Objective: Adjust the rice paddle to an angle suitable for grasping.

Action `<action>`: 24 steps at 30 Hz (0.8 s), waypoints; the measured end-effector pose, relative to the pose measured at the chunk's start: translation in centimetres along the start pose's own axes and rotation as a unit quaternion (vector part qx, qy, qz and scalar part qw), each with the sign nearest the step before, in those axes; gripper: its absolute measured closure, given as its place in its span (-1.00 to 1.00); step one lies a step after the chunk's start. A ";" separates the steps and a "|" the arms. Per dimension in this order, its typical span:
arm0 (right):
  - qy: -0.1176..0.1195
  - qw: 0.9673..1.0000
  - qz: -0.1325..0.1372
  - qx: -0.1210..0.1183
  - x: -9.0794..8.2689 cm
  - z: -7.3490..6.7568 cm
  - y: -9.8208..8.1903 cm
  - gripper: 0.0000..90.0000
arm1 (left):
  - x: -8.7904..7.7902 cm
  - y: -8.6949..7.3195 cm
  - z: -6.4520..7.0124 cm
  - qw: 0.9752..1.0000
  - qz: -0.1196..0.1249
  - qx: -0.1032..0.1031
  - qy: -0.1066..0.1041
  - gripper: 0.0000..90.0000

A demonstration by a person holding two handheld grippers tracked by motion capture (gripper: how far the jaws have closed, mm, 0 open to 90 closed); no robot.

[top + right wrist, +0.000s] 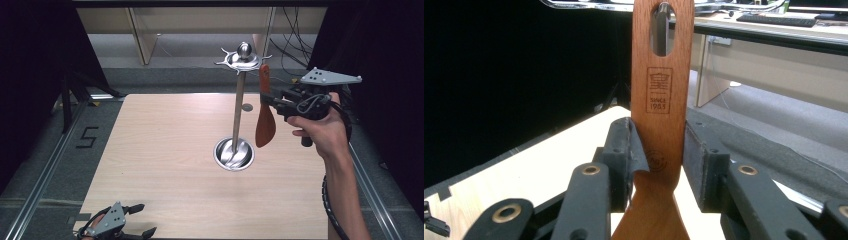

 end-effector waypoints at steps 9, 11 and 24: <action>-0.004 1.000 0.005 0.011 -0.1 -0.1 -0.4 0.43 | -0.1 -0.1 -0.3 1.000 -0.015 0.015 0.004 -0.58; 0.002 1.000 0.010 0.008 0.1 -0.2 -0.5 0.37 | 0.0 -0.1 -0.1 1.000 -0.004 0.001 0.003 -0.58; -0.014 1.000 0.017 0.004 -2.4 -0.5 -1.9 0.19 | 0.1 -0.1 -0.1 1.000 -0.007 0.008 0.002 -0.58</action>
Point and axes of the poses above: each handheld gripper's, and its own axes: x roughly forward along the jaws, y roughly out of its top, z roughly to its right, the point moved 4 cm from there along x, roughly forward along the jaws, and after that the axes turned 1 degree about -z, right-handed, at the moved point
